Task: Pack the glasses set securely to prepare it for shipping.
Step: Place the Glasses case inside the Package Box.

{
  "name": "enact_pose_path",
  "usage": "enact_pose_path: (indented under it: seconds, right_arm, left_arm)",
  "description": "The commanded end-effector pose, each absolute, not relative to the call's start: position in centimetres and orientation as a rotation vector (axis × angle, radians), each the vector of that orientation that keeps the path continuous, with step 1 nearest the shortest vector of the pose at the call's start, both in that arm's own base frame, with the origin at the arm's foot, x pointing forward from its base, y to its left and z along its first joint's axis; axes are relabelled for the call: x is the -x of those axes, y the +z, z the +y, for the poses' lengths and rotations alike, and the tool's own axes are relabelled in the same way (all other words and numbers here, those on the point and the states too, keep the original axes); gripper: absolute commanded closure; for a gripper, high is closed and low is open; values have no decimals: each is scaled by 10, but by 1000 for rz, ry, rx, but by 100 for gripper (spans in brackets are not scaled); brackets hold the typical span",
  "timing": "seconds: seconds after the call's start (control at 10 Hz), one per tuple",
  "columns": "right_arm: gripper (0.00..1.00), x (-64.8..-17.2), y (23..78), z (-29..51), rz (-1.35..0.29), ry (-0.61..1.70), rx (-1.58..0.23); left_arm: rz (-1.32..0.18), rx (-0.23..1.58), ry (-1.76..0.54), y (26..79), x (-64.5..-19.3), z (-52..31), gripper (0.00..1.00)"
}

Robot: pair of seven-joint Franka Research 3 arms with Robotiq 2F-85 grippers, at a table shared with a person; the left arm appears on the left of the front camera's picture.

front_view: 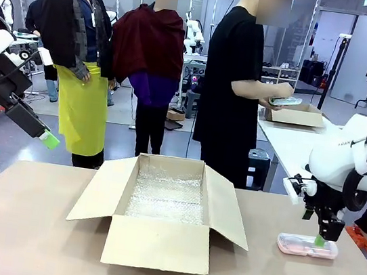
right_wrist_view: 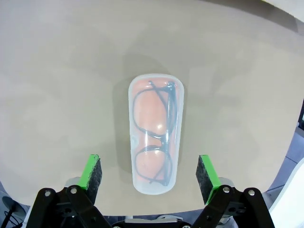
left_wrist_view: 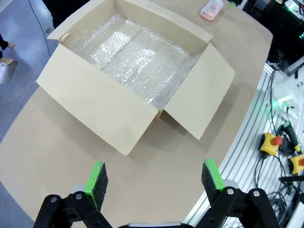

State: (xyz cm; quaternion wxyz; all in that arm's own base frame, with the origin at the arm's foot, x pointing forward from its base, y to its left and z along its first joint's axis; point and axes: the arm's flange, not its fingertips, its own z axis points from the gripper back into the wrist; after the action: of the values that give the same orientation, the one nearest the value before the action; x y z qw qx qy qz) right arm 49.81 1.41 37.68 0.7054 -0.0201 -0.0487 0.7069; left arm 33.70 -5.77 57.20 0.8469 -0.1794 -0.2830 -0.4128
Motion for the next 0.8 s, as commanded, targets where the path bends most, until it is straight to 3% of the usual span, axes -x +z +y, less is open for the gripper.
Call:
enact_pose_path:
  seconds: [0.0,0.7]
  right_arm:
    - [0,-499,370,16,-98,1551,77]
    - [0,-515,321,4,-83,1544,69]
  left_arm:
    - [-598,394,-881,573,-337,-56,0]
    - [-598,394,-881,573,-337,-56,0]
